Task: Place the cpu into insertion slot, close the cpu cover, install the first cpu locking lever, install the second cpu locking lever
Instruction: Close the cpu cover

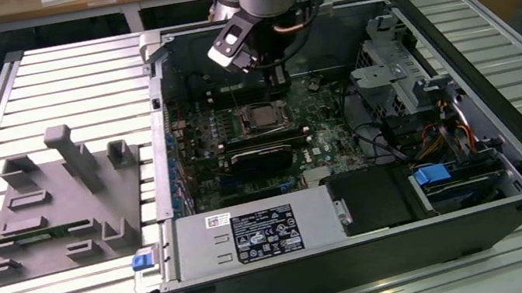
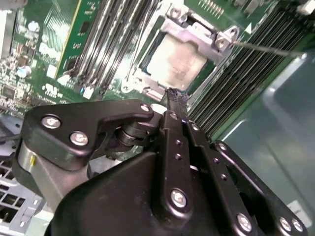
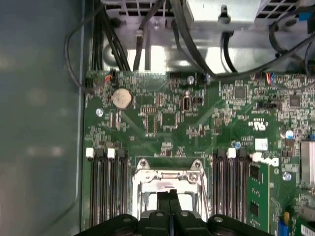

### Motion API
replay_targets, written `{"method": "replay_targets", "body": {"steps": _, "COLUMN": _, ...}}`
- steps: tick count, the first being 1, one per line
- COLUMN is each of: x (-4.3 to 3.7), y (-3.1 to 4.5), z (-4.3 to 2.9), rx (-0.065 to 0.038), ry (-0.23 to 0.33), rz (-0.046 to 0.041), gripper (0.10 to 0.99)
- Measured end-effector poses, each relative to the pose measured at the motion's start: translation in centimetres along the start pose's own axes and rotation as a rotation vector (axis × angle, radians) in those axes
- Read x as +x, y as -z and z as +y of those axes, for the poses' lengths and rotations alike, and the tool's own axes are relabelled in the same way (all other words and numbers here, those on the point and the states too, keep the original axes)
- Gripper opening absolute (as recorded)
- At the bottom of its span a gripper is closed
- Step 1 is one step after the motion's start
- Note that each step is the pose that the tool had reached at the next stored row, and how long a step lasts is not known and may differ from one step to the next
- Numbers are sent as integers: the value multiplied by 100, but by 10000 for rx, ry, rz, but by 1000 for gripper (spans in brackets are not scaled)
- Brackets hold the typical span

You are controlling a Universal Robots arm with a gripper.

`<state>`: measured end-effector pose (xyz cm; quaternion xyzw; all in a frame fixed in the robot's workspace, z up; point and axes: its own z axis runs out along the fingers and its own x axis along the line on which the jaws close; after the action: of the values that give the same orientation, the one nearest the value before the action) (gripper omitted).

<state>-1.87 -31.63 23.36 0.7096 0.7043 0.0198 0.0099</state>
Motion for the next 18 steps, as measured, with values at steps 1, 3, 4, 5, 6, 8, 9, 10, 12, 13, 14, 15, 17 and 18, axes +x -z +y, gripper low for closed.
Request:
{"method": "replay_targets", "body": {"steps": 1, "x": 0, "y": -8, "z": -13, "rx": 4, "ry": 2, "rz": 1, "gripper": 106}}
{"method": "replay_targets", "body": {"steps": 3, "x": -1, "y": -31, "z": -23, "rx": 65, "ry": 8, "rz": -1, "gripper": 106}}
{"method": "replay_targets", "body": {"steps": 4, "x": -1, "y": -44, "z": -26, "rx": 111, "ry": 12, "rz": 0, "gripper": 106}}
{"method": "replay_targets", "body": {"steps": 5, "x": -1, "y": -56, "z": -28, "rx": 154, "ry": 16, "rz": -1, "gripper": 106}}
{"method": "replay_targets", "body": {"steps": 6, "x": -2, "y": -67, "z": -30, "rx": 192, "ry": 20, "rz": -2, "gripper": 106}}
{"method": "replay_targets", "body": {"steps": 8, "x": -3, "y": -82, "z": -53, "rx": 212, "ry": 28, "rz": 3, "gripper": 106}}
{"method": "replay_targets", "body": {"steps": 9, "x": -3, "y": -85, "z": -74, "rx": 213, "ry": 30, "rz": 5, "gripper": 106}}
{"method": "replay_targets", "body": {"steps": 10, "x": -3, "y": -89, "z": -98, "rx": 213, "ry": 31, "rz": 7, "gripper": 106}}
{"method": "replay_targets", "body": {"steps": 12, "x": -3, "y": -101, "z": -144, "rx": 212, "ry": 33, "rz": 8, "gripper": 106}}
{"method": "replay_targets", "body": {"steps": 13, "x": -4, "y": -107, "z": -162, "rx": 212, "ry": 33, "rz": 8, "gripper": 106}}
{"method": "replay_targets", "body": {"steps": 14, "x": -4, "y": -114, "z": -175, "rx": 212, "ry": 33, "rz": 8, "gripper": 106}}
{"method": "replay_targets", "body": {"steps": 15, "x": -4, "y": -120, "z": -187, "rx": 212, "ry": 32, "rz": 8, "gripper": 106}}
{"method": "replay_targets", "body": {"steps": 17, "x": -5, "y": -129, "z": -212, "rx": 213, "ry": 33, "rz": 7, "gripper": 106}}
{"method": "replay_targets", "body": {"steps": 18, "x": -5, "y": -136, "z": -225, "rx": 212, "ry": 33, "rz": 8, "gripper": 106}}
